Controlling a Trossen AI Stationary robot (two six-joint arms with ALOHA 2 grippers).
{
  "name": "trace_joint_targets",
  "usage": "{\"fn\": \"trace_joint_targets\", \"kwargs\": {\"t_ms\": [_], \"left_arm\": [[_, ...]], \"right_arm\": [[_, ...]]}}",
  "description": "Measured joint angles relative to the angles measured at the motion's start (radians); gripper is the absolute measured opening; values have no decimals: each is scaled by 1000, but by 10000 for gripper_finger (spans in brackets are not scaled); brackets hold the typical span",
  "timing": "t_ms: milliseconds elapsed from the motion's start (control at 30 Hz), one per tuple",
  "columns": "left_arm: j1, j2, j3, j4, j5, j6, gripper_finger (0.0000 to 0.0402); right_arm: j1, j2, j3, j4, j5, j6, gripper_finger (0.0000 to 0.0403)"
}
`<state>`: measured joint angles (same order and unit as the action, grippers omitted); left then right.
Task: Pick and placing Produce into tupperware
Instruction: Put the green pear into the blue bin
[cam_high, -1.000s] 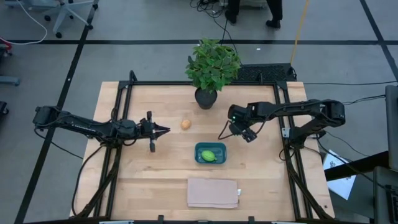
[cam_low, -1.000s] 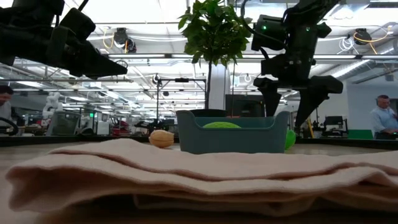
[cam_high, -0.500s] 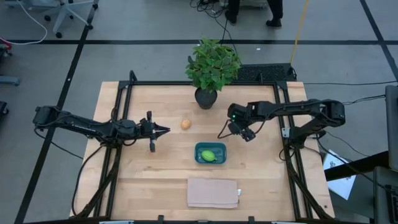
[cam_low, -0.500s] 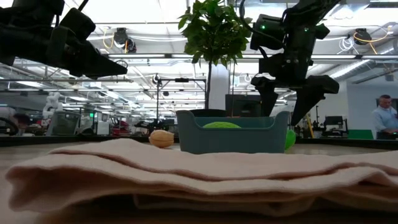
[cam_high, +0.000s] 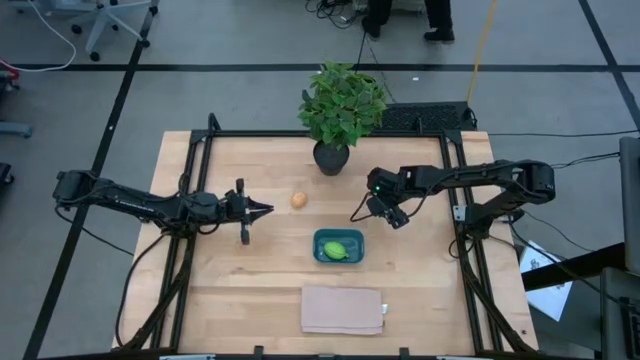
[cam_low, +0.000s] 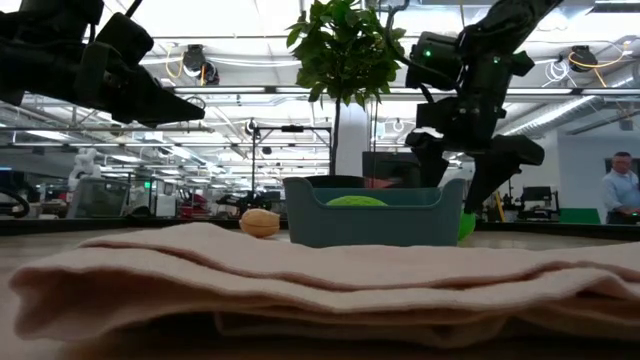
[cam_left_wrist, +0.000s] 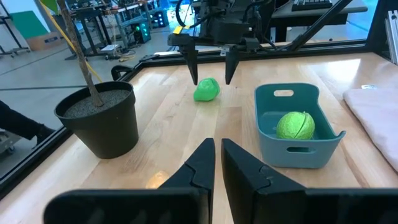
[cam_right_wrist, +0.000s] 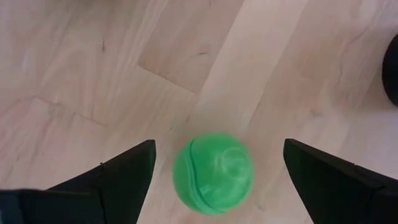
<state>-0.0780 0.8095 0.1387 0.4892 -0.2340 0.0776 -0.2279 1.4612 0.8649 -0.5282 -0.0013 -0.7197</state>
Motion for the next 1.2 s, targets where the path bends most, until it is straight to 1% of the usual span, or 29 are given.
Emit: {"fn": "trace_joint_targets", "kwargs": {"t_ms": [167,333,667,1033,1200], "left_arm": [[0,0,0,0,0,0,33],[0,0,0,0,0,1,33],[0,0,0,0,-1,2,33],[0,0,0,0,-2,2,33],[0,0,0,1,-2,2,33]], "right_arm": [[0,0,-26,8,9,-20,346],[0,0,-65,65,56,-40,346],[0,0,-75,85,57,-52,346],[-6,1,-75,87,53,-1,346],[-6,39,-75,107,53,4,345]]}}
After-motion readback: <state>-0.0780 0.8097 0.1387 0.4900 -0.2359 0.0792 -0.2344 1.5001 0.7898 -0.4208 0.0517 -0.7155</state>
